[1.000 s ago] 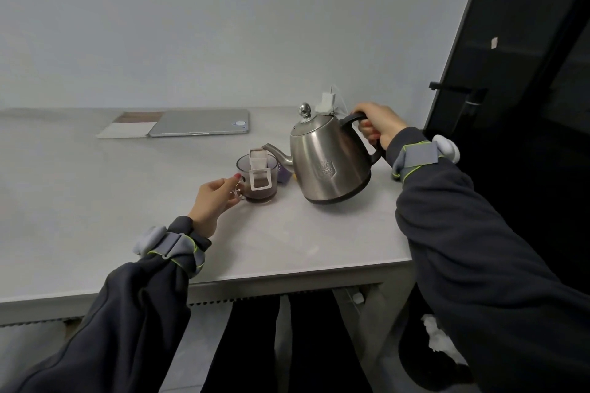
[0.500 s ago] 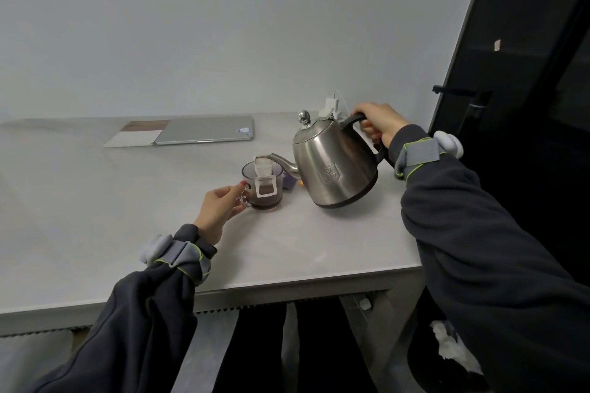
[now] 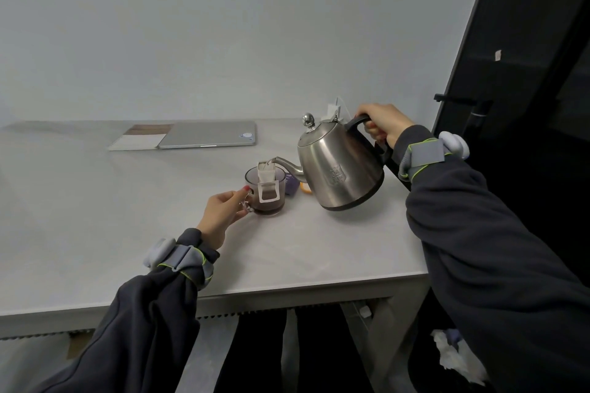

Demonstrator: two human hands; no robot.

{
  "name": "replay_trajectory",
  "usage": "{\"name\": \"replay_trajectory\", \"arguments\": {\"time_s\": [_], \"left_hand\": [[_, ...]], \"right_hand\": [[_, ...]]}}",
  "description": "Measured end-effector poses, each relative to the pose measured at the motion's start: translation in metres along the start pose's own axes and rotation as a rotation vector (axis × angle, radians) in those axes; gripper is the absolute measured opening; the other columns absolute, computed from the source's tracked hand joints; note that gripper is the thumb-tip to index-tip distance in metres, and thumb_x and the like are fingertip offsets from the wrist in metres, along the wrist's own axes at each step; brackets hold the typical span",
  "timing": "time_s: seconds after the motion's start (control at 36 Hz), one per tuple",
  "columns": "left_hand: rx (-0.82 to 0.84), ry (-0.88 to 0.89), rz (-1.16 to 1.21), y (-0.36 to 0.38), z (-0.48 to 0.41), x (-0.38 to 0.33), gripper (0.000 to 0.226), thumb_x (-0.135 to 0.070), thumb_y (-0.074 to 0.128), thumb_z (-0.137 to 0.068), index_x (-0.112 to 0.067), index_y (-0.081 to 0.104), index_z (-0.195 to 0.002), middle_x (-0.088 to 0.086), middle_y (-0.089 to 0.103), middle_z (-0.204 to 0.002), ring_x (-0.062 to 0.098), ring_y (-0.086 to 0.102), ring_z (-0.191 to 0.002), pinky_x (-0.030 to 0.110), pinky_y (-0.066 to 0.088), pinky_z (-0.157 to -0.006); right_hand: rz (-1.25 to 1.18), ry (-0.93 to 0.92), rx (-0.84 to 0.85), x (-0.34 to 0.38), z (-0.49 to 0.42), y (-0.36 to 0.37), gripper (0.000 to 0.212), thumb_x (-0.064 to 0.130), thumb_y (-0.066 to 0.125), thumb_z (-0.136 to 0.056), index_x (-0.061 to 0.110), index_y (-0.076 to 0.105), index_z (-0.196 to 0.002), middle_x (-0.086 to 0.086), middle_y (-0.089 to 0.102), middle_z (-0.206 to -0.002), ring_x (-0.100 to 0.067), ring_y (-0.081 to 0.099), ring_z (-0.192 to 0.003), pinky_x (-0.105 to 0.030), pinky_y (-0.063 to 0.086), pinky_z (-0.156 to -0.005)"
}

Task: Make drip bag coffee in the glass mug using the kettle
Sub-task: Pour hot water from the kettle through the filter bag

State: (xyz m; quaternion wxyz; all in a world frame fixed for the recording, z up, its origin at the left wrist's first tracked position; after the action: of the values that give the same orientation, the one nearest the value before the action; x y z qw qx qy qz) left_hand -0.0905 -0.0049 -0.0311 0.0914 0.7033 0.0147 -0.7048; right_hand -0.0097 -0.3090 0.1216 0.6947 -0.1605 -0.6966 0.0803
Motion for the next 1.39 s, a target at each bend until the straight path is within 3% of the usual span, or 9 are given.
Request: {"name": "replay_trajectory", "arguments": {"time_s": [0.33, 0.47, 0.94, 1.19, 1.39], "left_hand": [[-0.001, 0.0, -0.018, 0.0, 0.001, 0.0, 0.028, -0.026, 0.055, -0.094, -0.001, 0.067, -0.092, 0.01, 0.064, -0.087, 0.019, 0.054, -0.08, 0.015, 0.053, -0.067], [-0.01, -0.011, 0.008, 0.0, 0.002, -0.001, 0.025, -0.024, 0.055, -0.094, -0.006, 0.067, -0.082, 0.005, 0.063, -0.077, 0.016, 0.053, -0.074, 0.012, 0.052, -0.06], [-0.012, -0.013, -0.005, 0.0, 0.003, -0.001, 0.024, -0.024, 0.055, -0.094, -0.008, 0.067, -0.08, 0.004, 0.063, -0.076, 0.02, 0.051, -0.08, 0.013, 0.053, -0.063], [0.005, -0.023, -0.019, 0.001, 0.003, -0.003, 0.024, -0.024, 0.054, -0.094, -0.007, 0.066, -0.081, 0.006, 0.061, -0.079, 0.021, 0.05, -0.082, 0.024, 0.051, -0.078], [0.012, -0.017, -0.051, 0.003, 0.003, -0.003, 0.027, -0.025, 0.051, -0.096, -0.009, 0.065, -0.078, 0.006, 0.06, -0.078, 0.018, 0.051, -0.075, 0.018, 0.052, -0.069]], "right_hand": [[-0.003, -0.001, -0.006, 0.005, 0.003, -0.003, 0.026, 0.017, 0.049, -0.077, 0.02, 0.033, -0.056, 0.008, 0.024, -0.034, -0.009, 0.013, -0.033, -0.015, 0.009, -0.037], [0.002, 0.005, -0.007, 0.005, 0.005, -0.002, 0.026, 0.016, 0.048, -0.078, 0.02, 0.033, -0.057, 0.009, 0.023, -0.033, -0.009, 0.013, -0.03, -0.013, 0.009, -0.036], [-0.009, 0.012, -0.009, -0.003, 0.009, -0.002, 0.026, 0.018, 0.049, -0.078, 0.021, 0.034, -0.057, 0.009, 0.023, -0.034, -0.009, 0.014, -0.036, -0.018, 0.009, -0.038], [-0.082, 0.035, 0.01, -0.013, 0.008, 0.002, 0.028, 0.018, 0.046, -0.081, 0.02, 0.031, -0.057, 0.009, 0.022, -0.032, -0.008, 0.014, -0.029, -0.018, 0.009, -0.04], [-0.128, 0.052, 0.005, -0.017, 0.009, 0.002, 0.033, 0.018, 0.047, -0.082, 0.021, 0.027, -0.055, 0.009, 0.021, -0.032, -0.008, 0.013, -0.028, -0.017, 0.009, -0.038]]}}
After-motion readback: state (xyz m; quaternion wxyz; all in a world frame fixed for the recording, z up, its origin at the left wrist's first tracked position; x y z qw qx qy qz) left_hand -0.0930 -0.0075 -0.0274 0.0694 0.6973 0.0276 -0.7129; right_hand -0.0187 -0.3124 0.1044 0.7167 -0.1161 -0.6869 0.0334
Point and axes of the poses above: each hand's wrist, its own z-axis away from the middle knuckle, its own y-axis out of the palm, x = y × z, the point moved 8 cm from there along -z, towards the middle knuckle
